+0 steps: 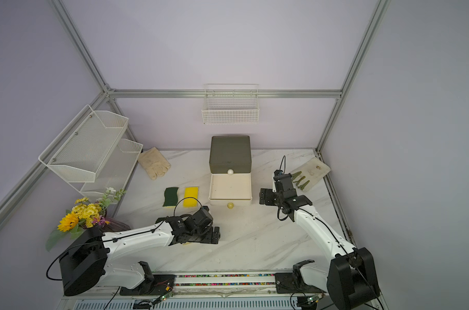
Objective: Take the sponge out of the drawer
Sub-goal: Place the sponge at the center of the board.
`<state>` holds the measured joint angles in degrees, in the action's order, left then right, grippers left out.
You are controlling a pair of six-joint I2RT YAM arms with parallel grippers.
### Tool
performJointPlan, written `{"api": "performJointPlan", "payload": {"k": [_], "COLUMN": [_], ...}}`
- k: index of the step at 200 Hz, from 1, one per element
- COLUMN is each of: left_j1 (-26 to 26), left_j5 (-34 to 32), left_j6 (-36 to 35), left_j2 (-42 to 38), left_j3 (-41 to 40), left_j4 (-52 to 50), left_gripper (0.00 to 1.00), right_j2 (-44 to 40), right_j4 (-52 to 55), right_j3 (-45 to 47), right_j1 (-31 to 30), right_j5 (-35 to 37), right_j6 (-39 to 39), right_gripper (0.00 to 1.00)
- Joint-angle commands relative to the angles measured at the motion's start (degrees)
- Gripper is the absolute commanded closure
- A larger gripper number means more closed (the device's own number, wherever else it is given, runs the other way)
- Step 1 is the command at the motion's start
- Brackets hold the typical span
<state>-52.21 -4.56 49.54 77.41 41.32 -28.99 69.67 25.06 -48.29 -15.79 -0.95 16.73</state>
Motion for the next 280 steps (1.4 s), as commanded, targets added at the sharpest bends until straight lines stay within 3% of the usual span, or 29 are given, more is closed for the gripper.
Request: {"api": "performJointPlan", "payload": {"k": [1, 136, 188, 247, 280], "left_j1": [-0.1, 0.5, 0.5, 1.3, 3.4], "left_j5": [-3.2, -4.7, -6.3, -12.1, -11.2], "left_j6": [1.2, 1.4, -1.6, -7.0, -9.0], "left_j2": [-2.2, -5.0, -5.7, -12.9, -15.4], "left_j3": [-0.4, 0.1, 5.6, 8.1, 7.8], "left_j4": [-2.2, -4.7, -5.6, -6.0, -3.3], "left_gripper": [0.0, 0.0, 0.0, 0.0, 0.0], "right_j2": [0.0, 0.5, -0.3, -3.0, -4.5], "right_j4": [-0.9, -1.0, -0.9, 2.3, 3.9], "right_j3": [0.4, 0.2, 0.0, -2.8, -4.5], "right_j1": [0.3, 0.3, 0.3, 0.3, 0.2], "right_j5": [0.0, -0.3, -0.3, -3.1, -3.6], "right_j6": [0.3, 0.4, 0.7, 1.4, 2.1], "right_gripper": [0.08, 0.08, 0.08, 0.08, 0.08]}}
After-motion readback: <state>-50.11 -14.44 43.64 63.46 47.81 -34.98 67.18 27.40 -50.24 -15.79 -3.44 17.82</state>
